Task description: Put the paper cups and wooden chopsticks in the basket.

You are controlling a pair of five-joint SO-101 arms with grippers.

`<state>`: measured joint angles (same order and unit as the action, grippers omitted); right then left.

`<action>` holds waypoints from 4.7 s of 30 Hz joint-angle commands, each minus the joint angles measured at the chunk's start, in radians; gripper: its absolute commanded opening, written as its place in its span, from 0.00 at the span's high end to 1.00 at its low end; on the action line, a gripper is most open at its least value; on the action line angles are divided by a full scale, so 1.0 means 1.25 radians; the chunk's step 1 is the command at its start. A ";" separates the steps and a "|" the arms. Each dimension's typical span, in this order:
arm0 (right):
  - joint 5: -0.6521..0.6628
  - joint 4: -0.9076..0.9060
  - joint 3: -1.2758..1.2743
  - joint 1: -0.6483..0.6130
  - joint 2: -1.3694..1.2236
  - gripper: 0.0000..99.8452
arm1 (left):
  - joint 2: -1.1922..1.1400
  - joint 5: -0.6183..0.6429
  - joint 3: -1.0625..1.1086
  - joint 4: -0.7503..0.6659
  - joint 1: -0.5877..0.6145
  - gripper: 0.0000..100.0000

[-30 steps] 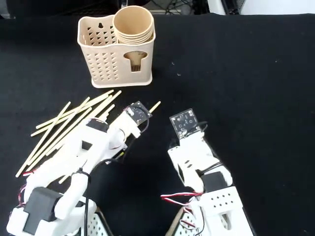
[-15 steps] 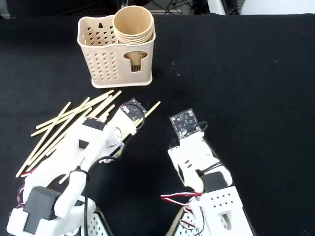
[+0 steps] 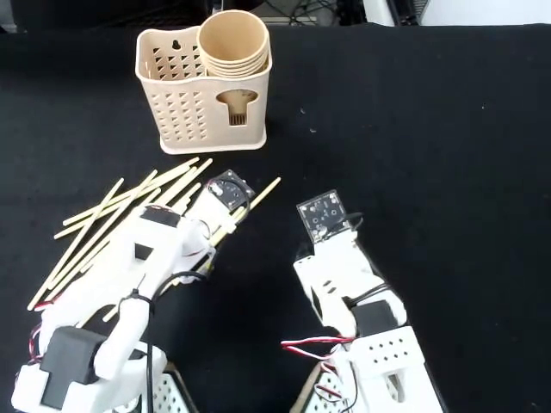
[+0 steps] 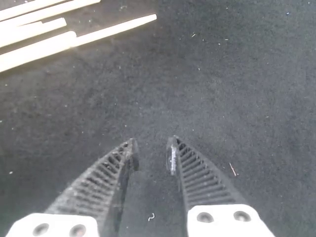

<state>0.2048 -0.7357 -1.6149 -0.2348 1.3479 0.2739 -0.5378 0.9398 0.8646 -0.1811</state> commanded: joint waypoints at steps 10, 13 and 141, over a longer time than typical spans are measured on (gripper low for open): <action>-0.007 0.016 -0.001 -0.007 0.008 0.88 | 0.010 0.001 -0.064 0.011 0.035 0.82; -0.007 0.016 -0.001 -0.007 0.008 0.88 | 0.009 0.001 -0.047 -0.015 0.035 0.82; -0.053 0.061 0.004 0.069 0.008 0.88 | 0.028 0.534 -0.460 -0.782 0.181 0.97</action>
<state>0.1419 -0.6805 -1.6149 -0.1381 1.3479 0.3153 0.0959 0.3751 -0.0944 0.0353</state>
